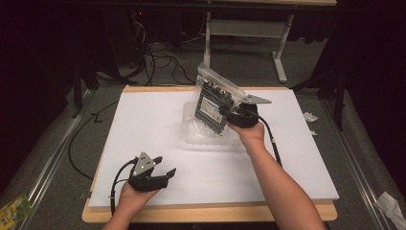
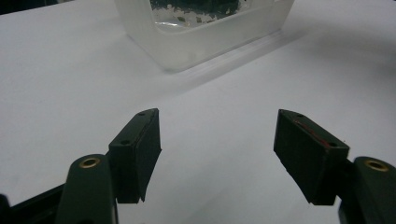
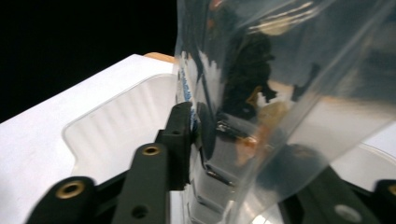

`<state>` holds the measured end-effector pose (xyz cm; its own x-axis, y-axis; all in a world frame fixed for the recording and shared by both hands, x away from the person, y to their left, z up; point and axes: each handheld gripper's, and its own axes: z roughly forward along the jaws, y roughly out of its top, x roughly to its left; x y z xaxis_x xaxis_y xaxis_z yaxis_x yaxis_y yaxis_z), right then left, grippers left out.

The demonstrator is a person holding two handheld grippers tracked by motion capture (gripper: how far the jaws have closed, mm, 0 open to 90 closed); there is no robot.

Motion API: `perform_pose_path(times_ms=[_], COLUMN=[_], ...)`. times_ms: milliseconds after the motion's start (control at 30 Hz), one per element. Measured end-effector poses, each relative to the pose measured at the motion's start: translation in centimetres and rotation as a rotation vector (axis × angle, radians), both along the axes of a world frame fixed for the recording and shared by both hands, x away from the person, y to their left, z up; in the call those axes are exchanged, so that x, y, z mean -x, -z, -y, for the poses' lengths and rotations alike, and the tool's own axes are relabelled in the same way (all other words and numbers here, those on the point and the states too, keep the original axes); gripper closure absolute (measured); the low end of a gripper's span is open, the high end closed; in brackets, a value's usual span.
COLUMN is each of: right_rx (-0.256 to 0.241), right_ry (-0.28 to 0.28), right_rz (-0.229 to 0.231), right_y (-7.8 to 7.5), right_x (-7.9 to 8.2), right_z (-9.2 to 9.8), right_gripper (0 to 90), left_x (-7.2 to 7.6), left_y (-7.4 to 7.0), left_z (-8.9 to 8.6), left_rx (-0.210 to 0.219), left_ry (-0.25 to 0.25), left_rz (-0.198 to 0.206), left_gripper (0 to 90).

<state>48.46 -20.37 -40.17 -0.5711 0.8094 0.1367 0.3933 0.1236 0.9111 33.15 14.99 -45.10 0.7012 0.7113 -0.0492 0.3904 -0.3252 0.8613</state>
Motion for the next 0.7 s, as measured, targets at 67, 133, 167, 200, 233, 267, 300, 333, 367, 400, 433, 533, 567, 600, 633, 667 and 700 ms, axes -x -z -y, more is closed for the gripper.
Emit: perform_pose_path(times_ms=[67, 133, 167, 200, 233, 267, 300, 333, 367, 400, 433, 533, 567, 600, 633, 667, 700], right_rx=[-0.005, -0.002, 0.001, 0.0, 0.001, -0.001, -0.004, -0.002, -0.001, -0.004, -0.006, -0.008, -0.011, -0.014, -0.013, -0.006, 0.002], right_ry=[0.01, 0.02, 0.021, 0.019, 0.019, 0.015, 0.011, 0.011, 0.009, 0.005, 0.0, -0.006, -0.008, -0.01, -0.012, -0.01, -0.008], right_rz=[-0.005, -0.012, -0.012, -0.012, -0.012, -0.013, -0.013, -0.013, -0.013, -0.016, -0.022, -0.031, -0.036, -0.045, -0.049, -0.052, -0.057], right_y=[-0.05, -0.1, -0.11, -0.12, -0.12, -0.12, -0.13, -0.14, -0.15, -0.18, -0.22, -0.36, -0.38, -0.43, -0.48, -0.53, -0.6], right_x=[-0.06, -0.1, -0.12, -0.15, -0.15, -0.16, -0.16, -0.15, -0.15, -0.13, -0.11, -0.11, -0.11, -0.11, -0.08, -0.05, 0.03], right_z=[0.04, 0.11, 0.15, 0.18, 0.19, 0.21, 0.21, 0.21, 0.2, 0.2, 0.22, 0.26, 0.27, 0.3, 0.29, 0.29, 0.29], right_gripper=[56.5, 52.4, 50.5, 47.7, 45.8, 43.2, 41.5, 40.0, 38.4, 37.7, 36.5, 29.5, 27.7, 25.9, 23.0, 20.9, 19.1], left_x=[-0.01, -0.02, -0.03, -0.04, -0.04, -0.05, -0.05, -0.06, -0.06, -0.06, -0.06, -0.04, -0.02, -0.01, -0.01, -0.02, -0.03], left_y=[0.01, 0.01, 0.01, 0.02, 0.02, 0.02, 0.02, 0.03, 0.03, 0.03, 0.02, 0.02, 0.0, -0.03, -0.04, -0.05, -0.05], left_z=[-0.01, -0.01, -0.01, -0.02, -0.01, -0.02, -0.02, -0.02, -0.03, -0.02, -0.03, -0.06, -0.09, -0.15, -0.18, -0.23, -0.28], left_rx=[0.0, 0.0, -0.001, -0.001, 0.0, -0.001, -0.001, -0.001, -0.002, -0.001, -0.001, -0.001, -0.002, -0.003, -0.001, 0.001, 0.004], left_ry=[0.001, 0.001, 0.001, 0.001, 0.001, 0.002, 0.002, 0.002, 0.002, 0.002, 0.002, 0.002, 0.002, 0.005, 0.006, 0.003, 0.0], left_rz=[0.0, -0.001, 0.0, 0.0, 0.0, -0.001, 0.0, 0.0, 0.0, 0.0, 0.0, 0.0, 0.002, 0.002, 0.001, 0.003, 0.002], left_gripper=[32.3, 32.3, 32.3, 32.3, 32.3, 32.3, 32.3, 32.3, 32.3, 32.3, 32.3, 32.3, 32.3, 32.3, 32.3, 32.3, 32.3])
